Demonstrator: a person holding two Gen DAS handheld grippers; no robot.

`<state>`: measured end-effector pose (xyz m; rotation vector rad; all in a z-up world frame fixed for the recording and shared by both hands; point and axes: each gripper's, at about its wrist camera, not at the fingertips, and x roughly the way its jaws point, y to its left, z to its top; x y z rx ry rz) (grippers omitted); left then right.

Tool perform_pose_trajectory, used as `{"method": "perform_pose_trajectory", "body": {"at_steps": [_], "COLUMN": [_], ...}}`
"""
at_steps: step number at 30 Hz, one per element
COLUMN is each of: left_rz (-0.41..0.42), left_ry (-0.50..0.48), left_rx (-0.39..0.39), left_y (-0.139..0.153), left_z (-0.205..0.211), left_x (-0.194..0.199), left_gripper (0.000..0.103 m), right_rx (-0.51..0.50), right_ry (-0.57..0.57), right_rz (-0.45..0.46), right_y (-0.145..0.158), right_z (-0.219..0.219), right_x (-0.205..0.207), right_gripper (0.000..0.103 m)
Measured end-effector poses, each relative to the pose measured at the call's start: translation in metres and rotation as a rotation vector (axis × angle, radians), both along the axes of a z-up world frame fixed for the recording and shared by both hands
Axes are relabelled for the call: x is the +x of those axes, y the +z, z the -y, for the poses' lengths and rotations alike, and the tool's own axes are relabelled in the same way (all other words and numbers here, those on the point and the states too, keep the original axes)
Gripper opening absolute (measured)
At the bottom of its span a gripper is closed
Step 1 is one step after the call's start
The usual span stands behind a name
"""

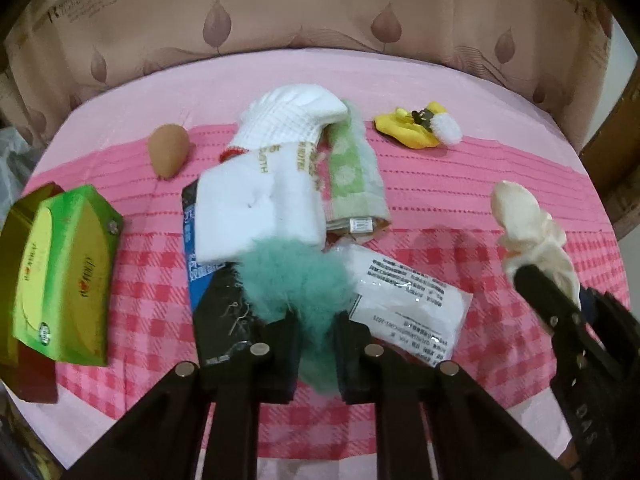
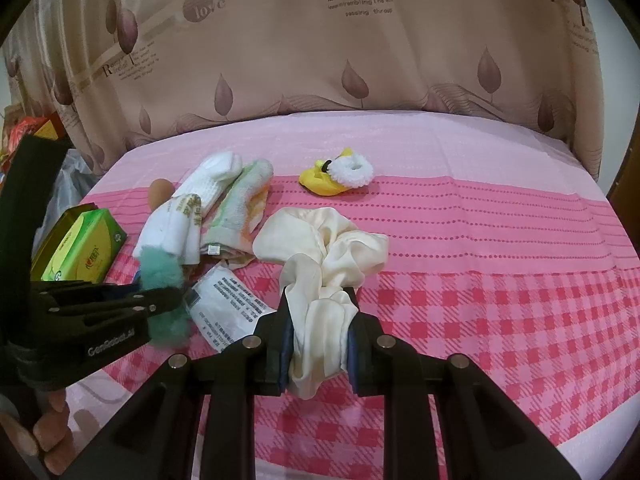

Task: Organize soft objects
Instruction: 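Grasp the teal fluffy pom-pom with the left gripper while the right gripper holds the scrunchie, then carry the teal pom-pom with the left gripper over the gold tin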

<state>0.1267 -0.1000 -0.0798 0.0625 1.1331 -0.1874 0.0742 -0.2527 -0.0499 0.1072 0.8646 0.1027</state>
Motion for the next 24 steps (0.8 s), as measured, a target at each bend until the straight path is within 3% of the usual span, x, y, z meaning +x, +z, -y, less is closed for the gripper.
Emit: {"method": "perform_pose_trajectory", "body": {"at_steps": [12,24], "left_rz": [0.065,0.182], "left_ry": [-0.062,-0.036], "left_rx": [-0.052,0.015], "left_y": [0.043,0.080], "left_z": [-0.027,-0.060], "left_x": [-0.029,-0.047], "left_gripper": [0.013,0.013], "right_rx": [-0.020,-0.045], "right_ry": [0.002,-0.007], "right_rz": [0.015,0.013], "right_y": [0.001,-0.004], "right_z": [-0.002,-0.003], "right_x": [-0.003,-0.001], "right_gripper": [0.019,0.019]}}
